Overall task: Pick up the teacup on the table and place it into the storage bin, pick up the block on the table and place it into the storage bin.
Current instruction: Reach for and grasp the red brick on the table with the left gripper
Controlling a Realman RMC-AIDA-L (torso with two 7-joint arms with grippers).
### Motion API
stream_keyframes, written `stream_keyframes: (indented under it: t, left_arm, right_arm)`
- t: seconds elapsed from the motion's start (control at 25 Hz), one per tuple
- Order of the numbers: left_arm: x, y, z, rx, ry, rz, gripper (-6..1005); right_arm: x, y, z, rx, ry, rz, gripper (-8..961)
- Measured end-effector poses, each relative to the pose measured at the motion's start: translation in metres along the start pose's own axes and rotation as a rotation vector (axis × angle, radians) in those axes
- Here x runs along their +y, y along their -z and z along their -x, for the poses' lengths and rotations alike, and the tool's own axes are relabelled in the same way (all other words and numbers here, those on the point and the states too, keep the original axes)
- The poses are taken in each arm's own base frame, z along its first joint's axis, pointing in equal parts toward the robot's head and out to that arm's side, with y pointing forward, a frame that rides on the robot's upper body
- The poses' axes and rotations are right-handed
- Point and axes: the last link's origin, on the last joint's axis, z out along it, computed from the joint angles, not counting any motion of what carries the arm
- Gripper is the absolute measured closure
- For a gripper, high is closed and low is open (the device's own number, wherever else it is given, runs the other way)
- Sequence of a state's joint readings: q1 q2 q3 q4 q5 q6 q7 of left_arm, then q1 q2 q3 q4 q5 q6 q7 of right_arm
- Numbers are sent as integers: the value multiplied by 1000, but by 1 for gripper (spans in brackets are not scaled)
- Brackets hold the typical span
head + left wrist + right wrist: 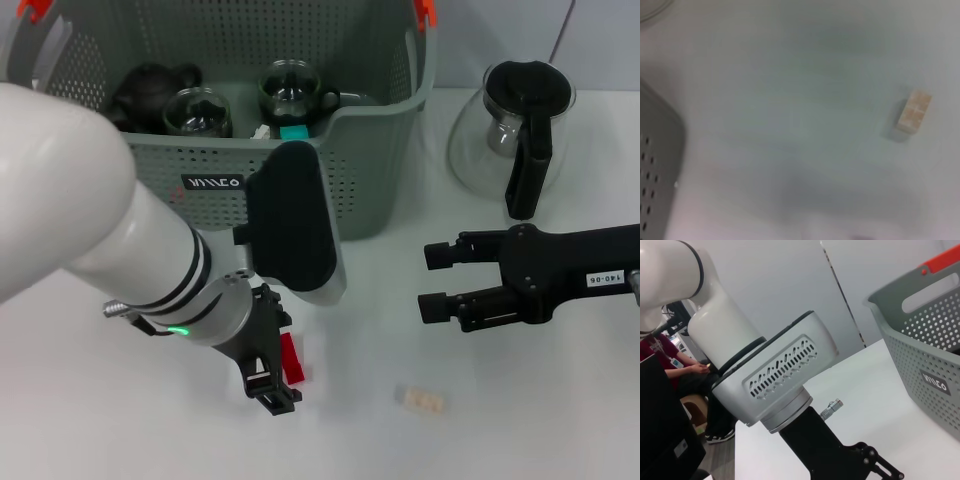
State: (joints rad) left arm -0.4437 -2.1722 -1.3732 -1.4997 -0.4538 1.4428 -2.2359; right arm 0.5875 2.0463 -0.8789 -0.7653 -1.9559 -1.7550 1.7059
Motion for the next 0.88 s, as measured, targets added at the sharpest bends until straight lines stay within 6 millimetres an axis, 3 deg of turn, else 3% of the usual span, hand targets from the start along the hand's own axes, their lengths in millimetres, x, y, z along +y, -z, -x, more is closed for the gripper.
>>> stream_keyframes:
  t: [0.88]
  left_arm:
    - [-9,-12,-16,-100,9,-24,124]
  right_arm:
    - [-1,5,-2,-20,-9,-18,57]
